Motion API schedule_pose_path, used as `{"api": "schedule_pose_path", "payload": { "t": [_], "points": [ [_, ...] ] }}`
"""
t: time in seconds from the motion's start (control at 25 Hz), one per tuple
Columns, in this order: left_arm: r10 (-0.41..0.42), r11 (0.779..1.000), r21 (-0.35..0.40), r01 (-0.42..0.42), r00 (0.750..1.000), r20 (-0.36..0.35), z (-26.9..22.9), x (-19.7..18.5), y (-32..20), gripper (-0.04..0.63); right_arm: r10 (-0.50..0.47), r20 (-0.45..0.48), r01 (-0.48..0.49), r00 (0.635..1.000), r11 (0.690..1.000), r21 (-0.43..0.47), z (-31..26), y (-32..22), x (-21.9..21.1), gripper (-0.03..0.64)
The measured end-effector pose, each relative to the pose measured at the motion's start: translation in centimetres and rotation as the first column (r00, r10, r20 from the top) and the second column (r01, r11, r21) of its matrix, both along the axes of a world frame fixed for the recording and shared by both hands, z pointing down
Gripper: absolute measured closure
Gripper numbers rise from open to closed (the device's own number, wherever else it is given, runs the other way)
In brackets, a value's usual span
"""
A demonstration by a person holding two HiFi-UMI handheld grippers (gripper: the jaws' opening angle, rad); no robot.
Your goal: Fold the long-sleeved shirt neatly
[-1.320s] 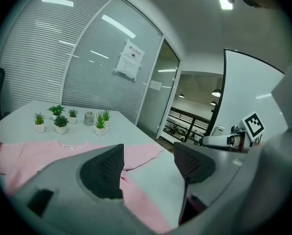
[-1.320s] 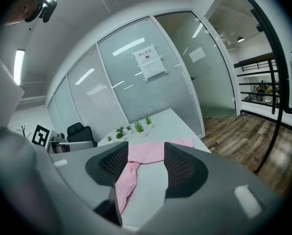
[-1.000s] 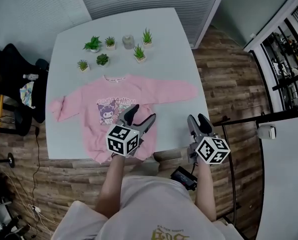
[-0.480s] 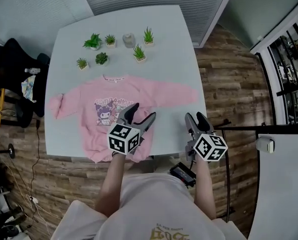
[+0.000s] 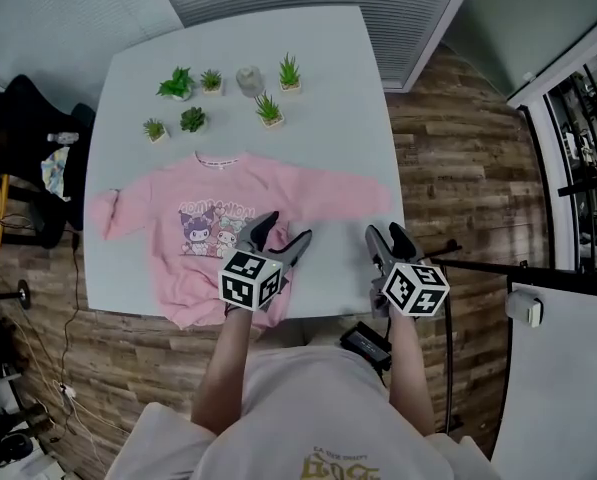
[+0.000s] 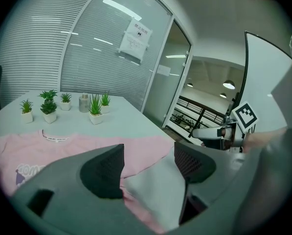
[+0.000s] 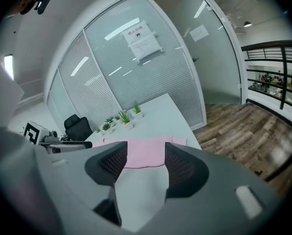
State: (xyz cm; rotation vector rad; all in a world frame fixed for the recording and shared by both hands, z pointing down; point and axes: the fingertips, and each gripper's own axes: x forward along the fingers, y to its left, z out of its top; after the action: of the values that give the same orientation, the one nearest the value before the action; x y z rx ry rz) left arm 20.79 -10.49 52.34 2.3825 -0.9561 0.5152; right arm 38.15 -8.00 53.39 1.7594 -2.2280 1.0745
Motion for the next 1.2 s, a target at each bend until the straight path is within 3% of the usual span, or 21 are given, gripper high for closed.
{"api": "schedule_pose_path", "payload": {
  "t": [0.6,0.84,1.2],
  "points": [
    [0.025,0.997,-0.079,-0.021,0.998,0.057,4.5,3.5,-1.9,0.301,-0.071,-0.062,0.065,0.996,0.993,-0.096,5.2,-3.0,3.1,0.376],
    [0.011,0.992,-0.127,-0.008,1.000,0.028,6.3,4.6,-2.8,0.305,-0.088,-0.069,0.078,0.994,0.987,-0.143,7.8,-4.2,3.8,0.377],
    [0.053,0.983,-0.181,-0.035,0.994,0.092,9.5,6.0,-3.3,0.307,-0.106,-0.084,0.089,0.991,0.979,-0.185,10.1,-5.3,4.1,0.380]
  ]
}}
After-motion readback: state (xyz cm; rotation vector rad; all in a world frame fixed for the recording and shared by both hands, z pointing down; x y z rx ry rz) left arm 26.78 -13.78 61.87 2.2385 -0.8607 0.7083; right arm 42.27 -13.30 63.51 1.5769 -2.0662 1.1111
